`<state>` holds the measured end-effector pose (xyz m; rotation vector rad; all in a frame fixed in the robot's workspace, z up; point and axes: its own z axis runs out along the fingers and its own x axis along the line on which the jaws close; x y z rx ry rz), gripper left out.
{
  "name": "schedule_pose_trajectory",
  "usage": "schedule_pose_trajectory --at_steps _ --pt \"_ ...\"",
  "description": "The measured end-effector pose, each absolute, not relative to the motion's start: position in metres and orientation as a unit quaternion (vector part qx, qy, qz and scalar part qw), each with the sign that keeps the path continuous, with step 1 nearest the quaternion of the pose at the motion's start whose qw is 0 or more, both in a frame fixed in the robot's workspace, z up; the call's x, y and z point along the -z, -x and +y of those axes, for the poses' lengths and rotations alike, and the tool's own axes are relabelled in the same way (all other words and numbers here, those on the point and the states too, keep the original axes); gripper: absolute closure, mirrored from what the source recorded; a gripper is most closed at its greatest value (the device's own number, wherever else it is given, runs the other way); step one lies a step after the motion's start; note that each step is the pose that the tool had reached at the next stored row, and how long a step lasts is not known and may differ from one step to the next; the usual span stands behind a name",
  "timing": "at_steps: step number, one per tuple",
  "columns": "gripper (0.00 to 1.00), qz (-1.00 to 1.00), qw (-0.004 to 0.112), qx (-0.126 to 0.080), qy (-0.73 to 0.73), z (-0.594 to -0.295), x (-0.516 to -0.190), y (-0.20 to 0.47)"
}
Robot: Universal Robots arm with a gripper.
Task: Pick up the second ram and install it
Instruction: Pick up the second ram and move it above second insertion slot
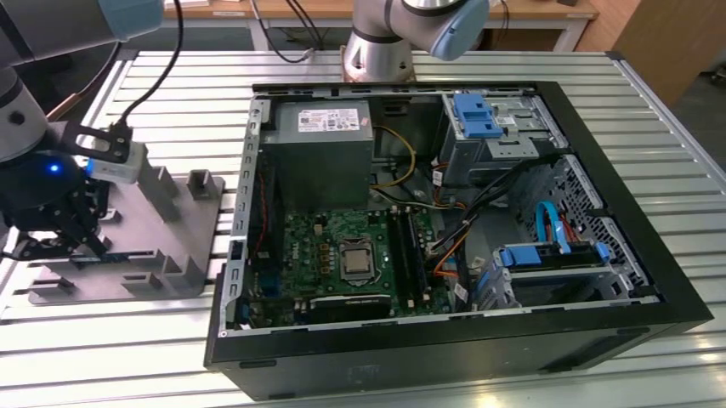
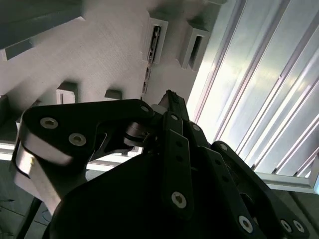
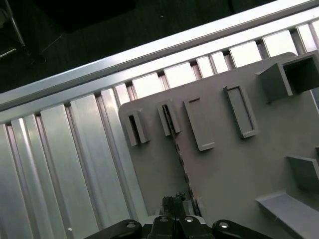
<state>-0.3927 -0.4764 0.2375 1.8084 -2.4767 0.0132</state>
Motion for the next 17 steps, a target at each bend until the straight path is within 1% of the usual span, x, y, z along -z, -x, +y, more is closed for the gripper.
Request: schedule_pose_trajectory --at_steps 17 --pt "0.90 -0.749 0.037 -0.007 -0.662 -0.4764 -0.2374 0.3926"
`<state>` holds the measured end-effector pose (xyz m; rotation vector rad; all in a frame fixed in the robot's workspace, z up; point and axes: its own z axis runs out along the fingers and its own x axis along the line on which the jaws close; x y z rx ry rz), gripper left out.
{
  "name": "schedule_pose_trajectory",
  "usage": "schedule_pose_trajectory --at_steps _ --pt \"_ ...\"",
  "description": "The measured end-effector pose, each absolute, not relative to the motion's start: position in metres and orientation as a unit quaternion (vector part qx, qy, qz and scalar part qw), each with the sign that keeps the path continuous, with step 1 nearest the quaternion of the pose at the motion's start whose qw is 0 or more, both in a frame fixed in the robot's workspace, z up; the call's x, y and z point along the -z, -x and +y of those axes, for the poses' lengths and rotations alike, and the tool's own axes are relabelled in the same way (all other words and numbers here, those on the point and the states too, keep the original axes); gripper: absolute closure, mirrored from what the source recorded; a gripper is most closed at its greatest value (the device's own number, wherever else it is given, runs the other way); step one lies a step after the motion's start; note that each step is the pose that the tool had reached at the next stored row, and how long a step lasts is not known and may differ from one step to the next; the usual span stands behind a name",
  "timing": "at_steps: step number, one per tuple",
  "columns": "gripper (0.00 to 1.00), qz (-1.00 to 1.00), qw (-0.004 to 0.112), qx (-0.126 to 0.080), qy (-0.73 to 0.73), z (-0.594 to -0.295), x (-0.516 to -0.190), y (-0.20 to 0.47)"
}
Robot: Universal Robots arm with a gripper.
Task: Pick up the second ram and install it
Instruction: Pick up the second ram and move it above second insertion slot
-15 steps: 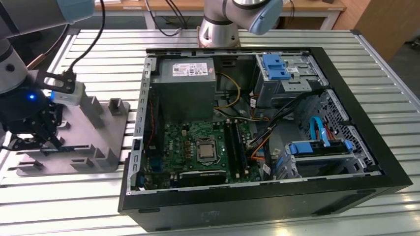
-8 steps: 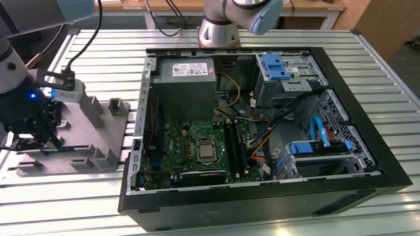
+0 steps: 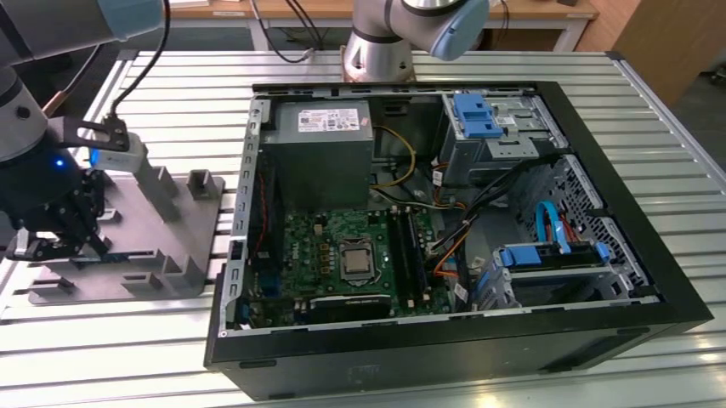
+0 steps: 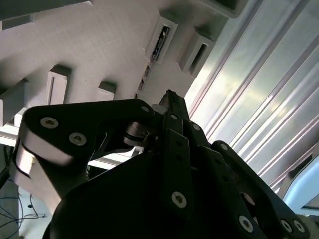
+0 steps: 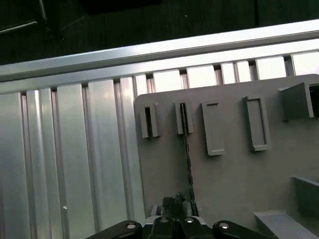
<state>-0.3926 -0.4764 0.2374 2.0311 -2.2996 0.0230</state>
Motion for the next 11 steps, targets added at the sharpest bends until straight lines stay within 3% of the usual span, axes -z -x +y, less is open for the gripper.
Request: schedule_pose_trajectory --at_steps 2,8,11 --pt "0.90 -0.746 0.033 -0.004 -0.665 -0.4764 -0.2374 0.3927" --pt "0.90 -0.745 0.004 0.029 -0.667 -0.4765 -0.2363 0.3938" --pt "0.90 -0.740 0.002 0.032 -0.672 -0.4764 -0.2352 0.3951"
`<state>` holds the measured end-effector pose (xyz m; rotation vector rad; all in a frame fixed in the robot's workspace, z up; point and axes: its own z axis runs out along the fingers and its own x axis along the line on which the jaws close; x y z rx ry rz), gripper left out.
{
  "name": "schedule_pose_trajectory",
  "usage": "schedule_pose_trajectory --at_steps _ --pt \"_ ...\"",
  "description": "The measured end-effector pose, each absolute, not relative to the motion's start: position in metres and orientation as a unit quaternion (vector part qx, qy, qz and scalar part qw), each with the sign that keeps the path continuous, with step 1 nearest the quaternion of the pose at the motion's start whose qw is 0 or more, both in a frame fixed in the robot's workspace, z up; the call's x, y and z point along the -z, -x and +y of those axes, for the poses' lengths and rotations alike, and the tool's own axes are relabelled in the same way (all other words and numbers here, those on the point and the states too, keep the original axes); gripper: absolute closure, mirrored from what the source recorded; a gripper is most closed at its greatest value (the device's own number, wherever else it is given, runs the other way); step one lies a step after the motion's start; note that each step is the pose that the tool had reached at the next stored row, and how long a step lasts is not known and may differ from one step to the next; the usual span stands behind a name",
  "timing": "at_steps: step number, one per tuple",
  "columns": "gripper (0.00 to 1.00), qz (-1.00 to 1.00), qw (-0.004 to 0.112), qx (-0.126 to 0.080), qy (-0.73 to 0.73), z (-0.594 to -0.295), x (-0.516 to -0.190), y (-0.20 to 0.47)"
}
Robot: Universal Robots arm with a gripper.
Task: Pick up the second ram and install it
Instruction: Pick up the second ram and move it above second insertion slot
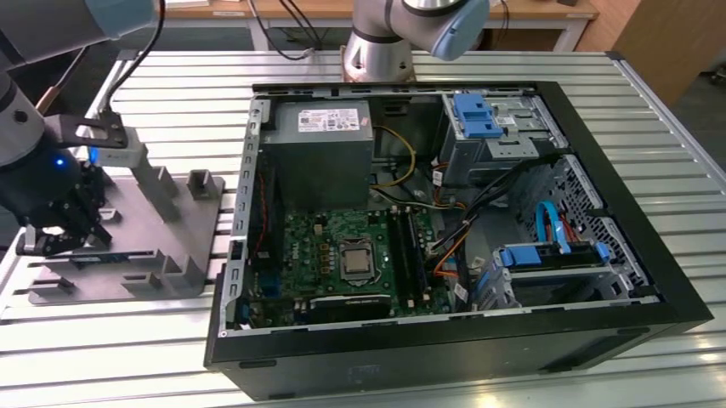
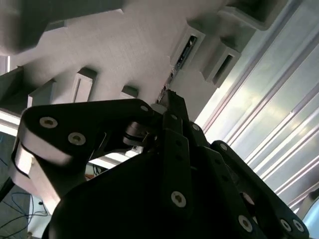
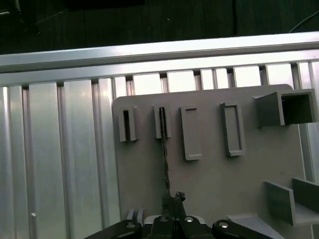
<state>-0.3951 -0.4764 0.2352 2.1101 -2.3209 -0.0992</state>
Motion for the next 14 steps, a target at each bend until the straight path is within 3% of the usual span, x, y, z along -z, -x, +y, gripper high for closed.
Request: schedule_pose_trajectory --at_steps 12,14 --pt "0.89 -0.730 0.002 0.032 -0.683 -0.4764 -0.2341 0.3965" --pt "0.77 -0.730 0.002 0.032 -0.683 -0.4764 -0.2341 0.3965"
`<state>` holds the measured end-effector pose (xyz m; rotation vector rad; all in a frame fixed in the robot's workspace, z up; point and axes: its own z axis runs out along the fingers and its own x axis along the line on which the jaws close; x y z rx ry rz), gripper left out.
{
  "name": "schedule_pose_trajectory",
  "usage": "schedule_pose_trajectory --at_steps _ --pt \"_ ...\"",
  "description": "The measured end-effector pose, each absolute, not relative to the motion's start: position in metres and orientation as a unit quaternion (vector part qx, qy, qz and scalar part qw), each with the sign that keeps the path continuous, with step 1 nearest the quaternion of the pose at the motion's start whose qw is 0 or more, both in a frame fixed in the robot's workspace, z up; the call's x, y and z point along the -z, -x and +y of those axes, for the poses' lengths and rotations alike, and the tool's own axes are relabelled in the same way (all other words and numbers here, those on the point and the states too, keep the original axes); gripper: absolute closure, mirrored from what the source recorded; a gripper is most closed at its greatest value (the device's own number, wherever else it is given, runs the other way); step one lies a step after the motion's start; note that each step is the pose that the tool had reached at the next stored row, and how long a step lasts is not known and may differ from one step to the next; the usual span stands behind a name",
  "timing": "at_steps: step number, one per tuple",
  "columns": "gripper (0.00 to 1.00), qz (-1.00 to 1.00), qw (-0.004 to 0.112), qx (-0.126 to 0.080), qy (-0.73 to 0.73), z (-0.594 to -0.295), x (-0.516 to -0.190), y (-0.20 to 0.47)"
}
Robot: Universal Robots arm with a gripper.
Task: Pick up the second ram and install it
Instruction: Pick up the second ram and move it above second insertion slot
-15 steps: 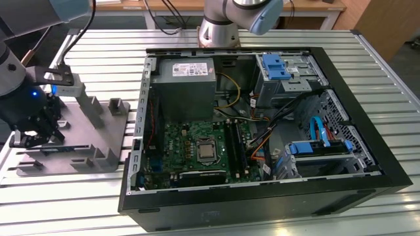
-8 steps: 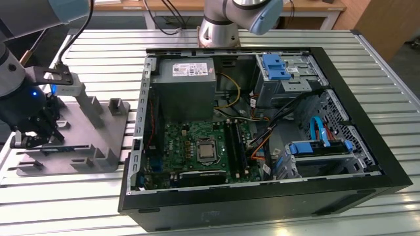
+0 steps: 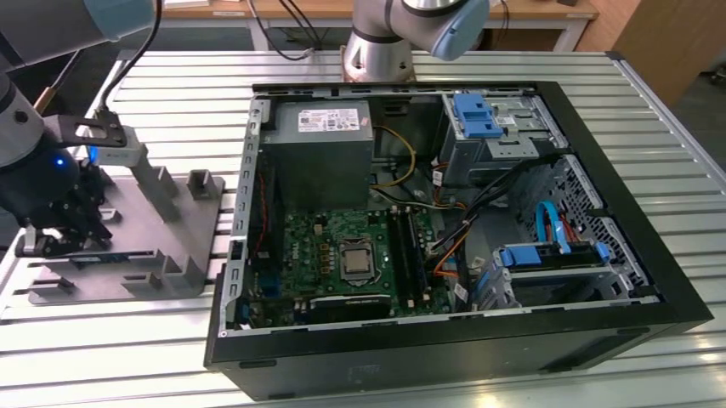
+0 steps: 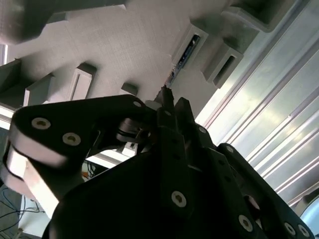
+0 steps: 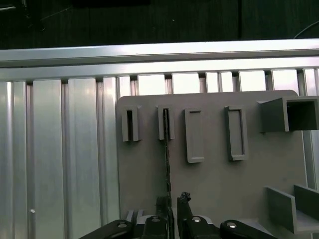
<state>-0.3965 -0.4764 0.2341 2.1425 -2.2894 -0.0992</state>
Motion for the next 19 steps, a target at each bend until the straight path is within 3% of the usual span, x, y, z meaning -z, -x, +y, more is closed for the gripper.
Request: schedule_pose_trajectory --at_steps 4,5,19 --pt "0.71 -0.730 0.002 0.032 -0.683 -0.476 -0.234 0.396" --pt "0.64 -0.730 0.002 0.032 -0.683 -0.476 -0.234 0.396" --pt "0.64 -0.730 0.002 0.031 -0.683 -0.477 -0.225 0.407"
